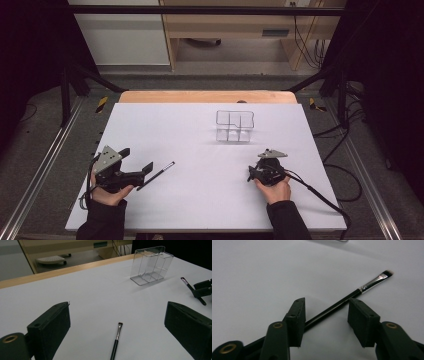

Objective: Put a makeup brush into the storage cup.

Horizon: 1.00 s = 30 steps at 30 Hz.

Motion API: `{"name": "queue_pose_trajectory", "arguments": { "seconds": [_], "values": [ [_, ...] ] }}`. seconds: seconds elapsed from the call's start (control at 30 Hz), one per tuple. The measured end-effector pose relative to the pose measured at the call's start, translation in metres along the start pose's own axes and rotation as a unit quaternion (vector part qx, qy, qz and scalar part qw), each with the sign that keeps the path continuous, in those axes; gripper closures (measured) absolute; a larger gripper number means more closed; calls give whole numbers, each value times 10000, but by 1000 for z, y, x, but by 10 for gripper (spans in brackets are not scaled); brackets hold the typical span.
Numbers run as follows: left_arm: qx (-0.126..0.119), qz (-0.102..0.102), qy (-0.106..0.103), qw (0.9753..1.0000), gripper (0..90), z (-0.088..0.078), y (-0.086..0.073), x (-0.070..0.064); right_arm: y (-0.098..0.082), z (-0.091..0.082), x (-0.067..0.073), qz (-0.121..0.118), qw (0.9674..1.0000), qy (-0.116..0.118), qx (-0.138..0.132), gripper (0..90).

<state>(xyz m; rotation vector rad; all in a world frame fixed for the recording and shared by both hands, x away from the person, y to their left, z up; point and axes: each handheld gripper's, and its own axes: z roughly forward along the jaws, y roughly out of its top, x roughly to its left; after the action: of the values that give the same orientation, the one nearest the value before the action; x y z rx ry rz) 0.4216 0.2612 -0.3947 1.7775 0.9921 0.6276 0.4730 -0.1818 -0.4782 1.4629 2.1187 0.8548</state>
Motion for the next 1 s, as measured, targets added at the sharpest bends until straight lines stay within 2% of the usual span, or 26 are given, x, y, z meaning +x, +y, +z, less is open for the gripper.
{"name": "queue_pose_trajectory", "arguments": {
  "seconds": [0.27,0.77,0.87,0.93,1.0],
  "values": [
    [-10,-11,-10,10000,60,-1,0,1,-1,-4,-1,-71,9999,68,58,681],
    [-16,-15,-32,10000,62,-1,0,0,-8,-17,-18,256,9990,274,230,773],
    [-11,-20,-33,10000,63,-1,0,1,-8,-19,-20,195,9992,269,226,790],
    [-7,-23,-35,10000,63,-1,0,0,-8,-19,-20,143,9994,168,258,792],
    [-5,-14,-37,10000,63,-1,0,0,-8,-20,-21,167,9993,178,270,791]
  ]
}}
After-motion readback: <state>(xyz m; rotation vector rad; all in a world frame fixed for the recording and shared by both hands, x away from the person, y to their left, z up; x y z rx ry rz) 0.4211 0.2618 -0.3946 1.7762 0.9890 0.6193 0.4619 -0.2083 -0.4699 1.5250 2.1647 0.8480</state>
